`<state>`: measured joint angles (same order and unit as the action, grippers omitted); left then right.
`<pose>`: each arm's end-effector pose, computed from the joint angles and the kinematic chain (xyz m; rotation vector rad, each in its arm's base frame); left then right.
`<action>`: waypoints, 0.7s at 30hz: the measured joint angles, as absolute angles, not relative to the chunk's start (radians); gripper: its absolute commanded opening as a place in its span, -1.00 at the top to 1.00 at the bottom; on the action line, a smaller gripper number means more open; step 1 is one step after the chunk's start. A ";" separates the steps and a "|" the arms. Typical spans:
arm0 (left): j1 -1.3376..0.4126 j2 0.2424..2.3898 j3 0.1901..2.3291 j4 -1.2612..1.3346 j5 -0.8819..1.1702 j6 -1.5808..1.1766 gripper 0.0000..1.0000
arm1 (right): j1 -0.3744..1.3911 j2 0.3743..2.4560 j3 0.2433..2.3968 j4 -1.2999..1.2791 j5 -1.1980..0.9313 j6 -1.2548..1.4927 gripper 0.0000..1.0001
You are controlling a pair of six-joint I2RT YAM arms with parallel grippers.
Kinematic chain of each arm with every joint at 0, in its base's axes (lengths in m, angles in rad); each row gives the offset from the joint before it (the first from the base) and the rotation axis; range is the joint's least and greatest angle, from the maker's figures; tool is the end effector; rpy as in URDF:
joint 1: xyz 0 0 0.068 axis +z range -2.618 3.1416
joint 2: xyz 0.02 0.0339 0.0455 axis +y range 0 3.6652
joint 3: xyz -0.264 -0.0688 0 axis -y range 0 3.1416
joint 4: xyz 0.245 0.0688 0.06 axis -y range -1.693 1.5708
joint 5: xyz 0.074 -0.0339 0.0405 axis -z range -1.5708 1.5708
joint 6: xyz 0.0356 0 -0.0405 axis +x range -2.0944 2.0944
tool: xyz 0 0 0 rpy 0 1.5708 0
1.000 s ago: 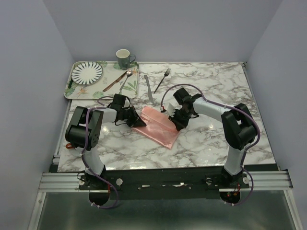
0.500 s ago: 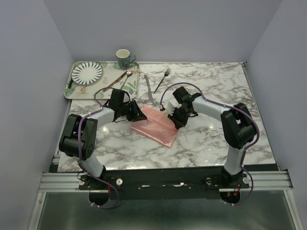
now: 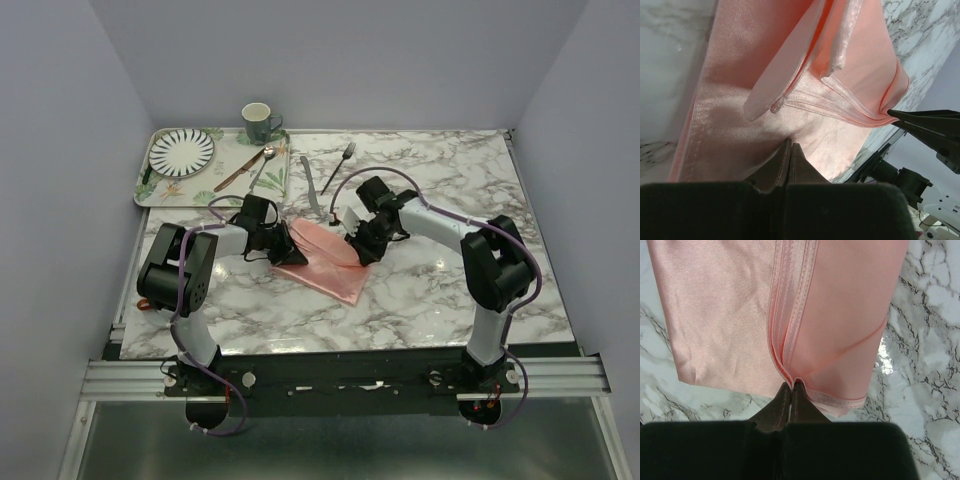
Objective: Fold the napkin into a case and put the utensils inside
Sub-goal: Smooth out the 2/3-rectangle-folded napkin at the center of the board.
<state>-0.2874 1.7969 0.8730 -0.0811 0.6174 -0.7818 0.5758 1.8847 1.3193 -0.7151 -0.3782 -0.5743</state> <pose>0.3106 -0.1133 0.1245 -0.4236 2.7149 -1.1560 0.3042 0.2131 0.1814 -1.5913 2.3110 0.5371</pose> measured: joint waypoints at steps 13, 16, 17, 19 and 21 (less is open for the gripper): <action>-0.282 1.798 0.876 -0.084 0.617 -0.794 0.82 | 0.597 1.872 1.227 -0.671 -0.379 -0.585 0.99; -0.273 1.779 0.866 -0.082 0.617 -0.780 0.72 | 0.596 1.869 1.222 -0.666 -0.378 -0.592 0.99; -0.265 1.765 0.861 -0.087 0.617 -0.768 0.70 | 0.596 1.869 1.222 -0.665 -0.378 -0.593 0.99; -0.249 1.728 0.860 -0.094 0.624 -0.752 0.68 | 0.597 1.868 1.221 -0.665 -0.378 -0.596 0.99; -0.236 1.685 0.868 -0.094 0.641 -0.739 0.66 | 0.597 1.867 1.220 -0.664 -0.378 -0.599 0.99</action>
<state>-0.2363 1.6848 0.8684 -0.0944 0.6407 -0.7395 0.5968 1.8668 1.2198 -0.6636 -0.3782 -0.5987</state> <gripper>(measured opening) 0.154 0.015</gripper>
